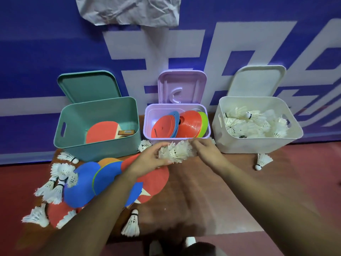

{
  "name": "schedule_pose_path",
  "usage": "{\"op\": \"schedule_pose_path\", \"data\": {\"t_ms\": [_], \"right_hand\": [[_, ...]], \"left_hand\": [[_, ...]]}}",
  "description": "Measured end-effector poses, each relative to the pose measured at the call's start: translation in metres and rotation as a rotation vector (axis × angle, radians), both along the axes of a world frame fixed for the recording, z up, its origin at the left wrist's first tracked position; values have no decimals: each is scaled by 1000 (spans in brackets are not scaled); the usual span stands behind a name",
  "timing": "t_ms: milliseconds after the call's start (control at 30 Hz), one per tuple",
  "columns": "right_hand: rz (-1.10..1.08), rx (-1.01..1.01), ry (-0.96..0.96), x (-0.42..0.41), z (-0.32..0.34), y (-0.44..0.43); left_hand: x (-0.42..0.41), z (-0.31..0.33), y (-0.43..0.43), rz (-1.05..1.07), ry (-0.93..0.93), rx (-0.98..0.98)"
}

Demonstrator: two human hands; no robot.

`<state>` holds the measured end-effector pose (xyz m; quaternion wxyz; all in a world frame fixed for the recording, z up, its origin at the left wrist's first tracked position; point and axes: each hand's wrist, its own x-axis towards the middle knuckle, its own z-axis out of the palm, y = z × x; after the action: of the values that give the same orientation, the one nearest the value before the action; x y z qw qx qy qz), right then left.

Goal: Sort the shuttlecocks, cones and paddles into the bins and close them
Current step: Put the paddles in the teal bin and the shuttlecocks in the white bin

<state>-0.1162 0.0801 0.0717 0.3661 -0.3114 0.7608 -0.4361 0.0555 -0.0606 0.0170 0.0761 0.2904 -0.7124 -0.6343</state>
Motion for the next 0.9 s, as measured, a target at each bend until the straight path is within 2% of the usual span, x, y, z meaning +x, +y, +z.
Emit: {"op": "schedule_pose_path", "data": {"t_ms": [133,233,333,500,700,900], "right_hand": [[35,-39,53,-22,16,16],[57,-55,97,-60,18,29],[24,-76,64,-108,15,47],[-30,-63,143,-196,10,81],[-47,2,198,-294,-20,98],[-5,95,318,-338,-58,83]], "left_hand": [[-36,23,1,-47,21,-80],[-73,37,3,-95,7,-236],[-123,48,14,-145,11,-312],[-216,45,43,-129,3,-401],[-313,27,76,-107,-101,-517],[-361,-3,80,-65,-362,-641]]}}
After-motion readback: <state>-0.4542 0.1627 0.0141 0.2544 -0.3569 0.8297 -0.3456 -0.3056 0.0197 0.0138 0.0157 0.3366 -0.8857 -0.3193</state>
